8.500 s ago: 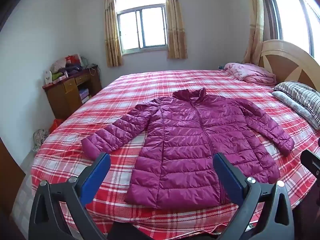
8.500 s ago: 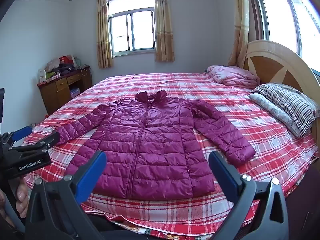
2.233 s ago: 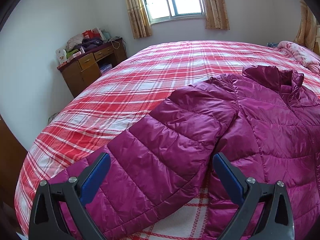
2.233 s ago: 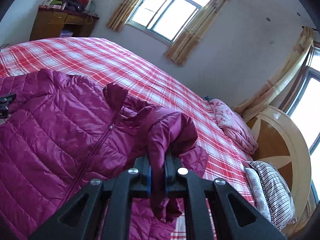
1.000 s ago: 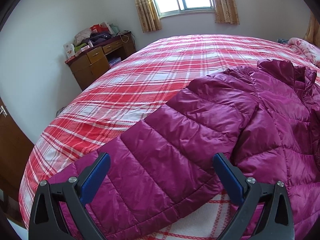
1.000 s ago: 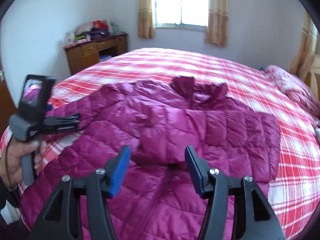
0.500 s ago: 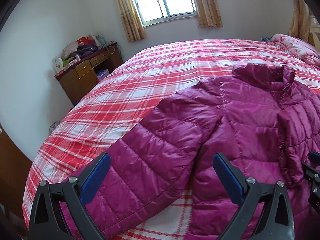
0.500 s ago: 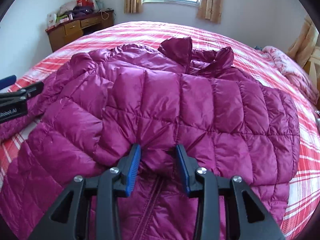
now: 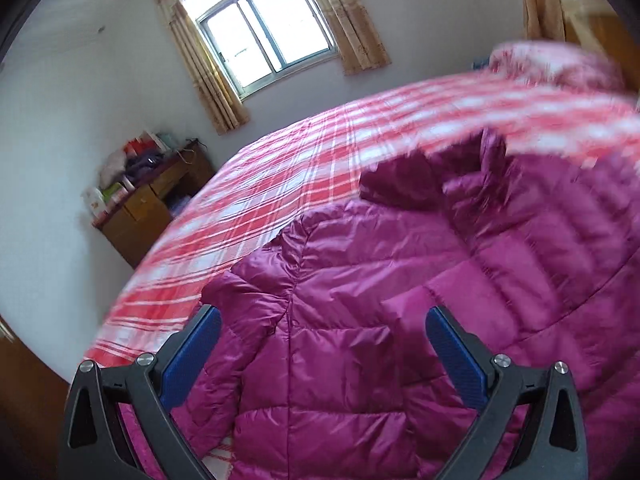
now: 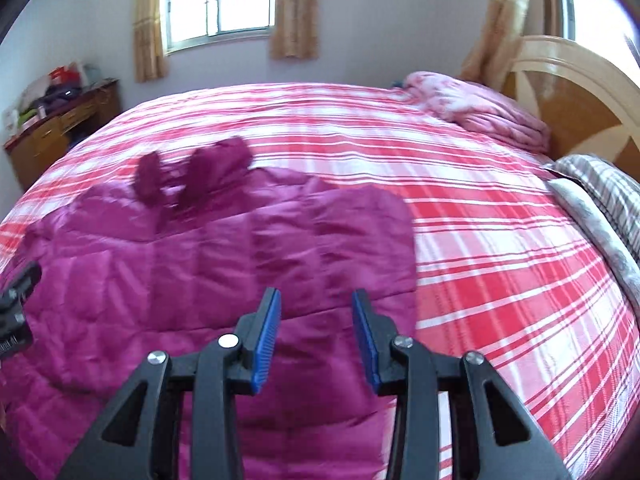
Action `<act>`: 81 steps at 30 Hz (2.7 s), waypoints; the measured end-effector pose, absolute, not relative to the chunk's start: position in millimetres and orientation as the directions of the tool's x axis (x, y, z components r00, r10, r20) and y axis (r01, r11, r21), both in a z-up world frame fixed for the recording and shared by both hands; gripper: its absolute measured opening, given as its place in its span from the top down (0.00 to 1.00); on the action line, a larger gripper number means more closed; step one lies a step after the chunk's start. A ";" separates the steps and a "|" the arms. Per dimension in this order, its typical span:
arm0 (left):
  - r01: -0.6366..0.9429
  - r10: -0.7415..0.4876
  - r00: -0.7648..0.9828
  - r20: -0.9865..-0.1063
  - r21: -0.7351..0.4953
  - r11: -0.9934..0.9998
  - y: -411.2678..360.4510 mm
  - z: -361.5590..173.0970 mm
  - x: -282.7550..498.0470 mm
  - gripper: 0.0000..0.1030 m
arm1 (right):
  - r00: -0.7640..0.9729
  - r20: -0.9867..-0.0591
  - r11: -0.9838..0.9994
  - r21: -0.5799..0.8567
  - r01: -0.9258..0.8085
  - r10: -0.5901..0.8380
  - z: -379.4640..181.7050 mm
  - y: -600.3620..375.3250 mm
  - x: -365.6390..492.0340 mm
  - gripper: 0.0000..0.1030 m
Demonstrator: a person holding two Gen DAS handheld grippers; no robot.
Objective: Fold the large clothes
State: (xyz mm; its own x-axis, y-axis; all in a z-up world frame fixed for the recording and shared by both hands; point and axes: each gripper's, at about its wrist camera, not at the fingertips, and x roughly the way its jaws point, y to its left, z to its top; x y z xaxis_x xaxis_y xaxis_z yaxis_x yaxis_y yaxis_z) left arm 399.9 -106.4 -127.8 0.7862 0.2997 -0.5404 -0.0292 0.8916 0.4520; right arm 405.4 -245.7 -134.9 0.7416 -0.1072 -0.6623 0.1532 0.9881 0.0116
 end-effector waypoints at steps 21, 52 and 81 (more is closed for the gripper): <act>0.019 0.169 0.740 -0.651 0.272 0.962 -121.5 -126.3 422.1 0.01 | 0.760 -0.648 0.989 0.064 0.130 -0.058 -152.1 -266.6 438.2 0.61; -0.007 0.203 0.674 -0.710 0.268 0.963 -109.6 -175.6 441.6 0.01 | 0.666 -0.742 0.996 -0.054 0.064 -0.083 -175.7 -239.2 455.0 0.61; -0.008 0.115 0.710 -0.695 0.155 0.988 -49.5 -128.0 416.2 0.01 | 0.677 -0.732 0.993 -0.119 -0.014 -0.078 -192.6 -172.4 429.5 0.48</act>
